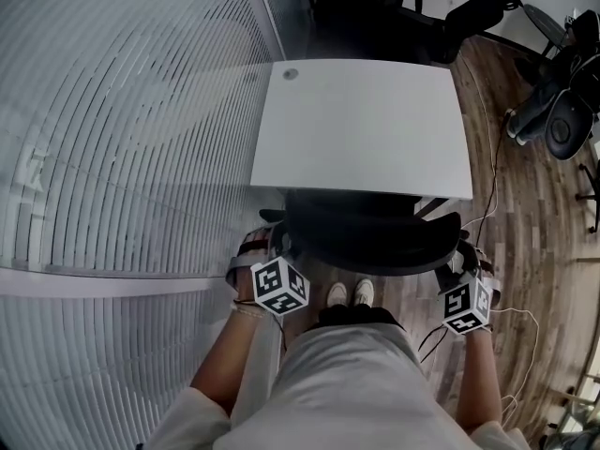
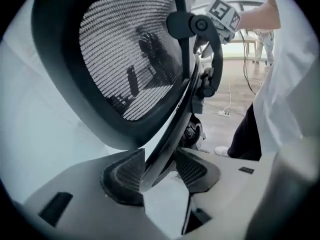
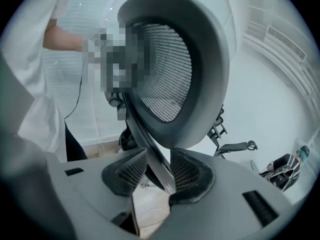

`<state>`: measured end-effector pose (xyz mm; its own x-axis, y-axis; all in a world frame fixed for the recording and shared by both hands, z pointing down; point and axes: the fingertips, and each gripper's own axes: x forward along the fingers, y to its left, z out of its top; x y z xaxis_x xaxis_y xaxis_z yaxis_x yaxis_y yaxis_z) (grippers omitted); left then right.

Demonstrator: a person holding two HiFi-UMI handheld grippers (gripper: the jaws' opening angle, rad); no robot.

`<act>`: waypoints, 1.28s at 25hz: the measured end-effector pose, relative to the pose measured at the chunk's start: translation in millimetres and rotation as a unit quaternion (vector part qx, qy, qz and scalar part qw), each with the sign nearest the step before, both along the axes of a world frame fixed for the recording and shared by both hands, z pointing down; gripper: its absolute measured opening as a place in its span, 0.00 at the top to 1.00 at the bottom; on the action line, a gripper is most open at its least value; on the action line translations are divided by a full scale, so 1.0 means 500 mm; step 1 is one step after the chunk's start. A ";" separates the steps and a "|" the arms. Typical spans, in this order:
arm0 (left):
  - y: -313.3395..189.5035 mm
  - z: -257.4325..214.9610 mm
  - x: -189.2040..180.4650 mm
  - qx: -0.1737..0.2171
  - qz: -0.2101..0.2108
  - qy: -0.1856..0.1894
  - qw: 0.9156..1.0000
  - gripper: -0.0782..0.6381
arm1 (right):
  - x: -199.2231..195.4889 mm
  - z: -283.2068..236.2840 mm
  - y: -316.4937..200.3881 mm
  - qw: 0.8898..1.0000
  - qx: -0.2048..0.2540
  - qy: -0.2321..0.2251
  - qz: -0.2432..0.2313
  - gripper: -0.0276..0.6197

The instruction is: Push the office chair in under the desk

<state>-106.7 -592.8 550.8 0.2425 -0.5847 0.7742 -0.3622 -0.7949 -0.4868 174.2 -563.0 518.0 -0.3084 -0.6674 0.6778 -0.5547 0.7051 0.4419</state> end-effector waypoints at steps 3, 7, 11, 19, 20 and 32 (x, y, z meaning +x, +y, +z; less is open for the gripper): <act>0.019 -0.029 0.020 -0.005 -0.007 0.060 0.998 0.61 | -0.024 -0.039 0.014 0.998 0.006 -0.065 0.020 0.73; 0.045 -0.063 0.050 -0.019 -0.017 0.162 0.987 0.62 | -0.070 -0.088 0.035 0.987 0.023 -0.152 0.045 0.74; 0.086 -0.119 0.088 -0.035 -0.029 0.274 0.961 0.67 | -0.110 -0.144 0.063 0.968 0.040 -0.239 0.063 0.77; 0.150 -0.230 0.162 -0.042 -0.020 0.434 0.900 0.81 | -0.168 -0.229 0.118 0.932 0.039 -0.359 0.045 0.85; 0.160 -0.246 0.170 -0.042 -0.016 0.449 0.892 0.81 | -0.176 -0.242 0.126 0.928 0.041 -0.369 0.040 0.85; 0.209 -0.361 0.218 -0.011 0.011 0.529 0.849 0.84 | -0.260 -0.339 0.158 0.903 0.061 -0.424 0.006 0.91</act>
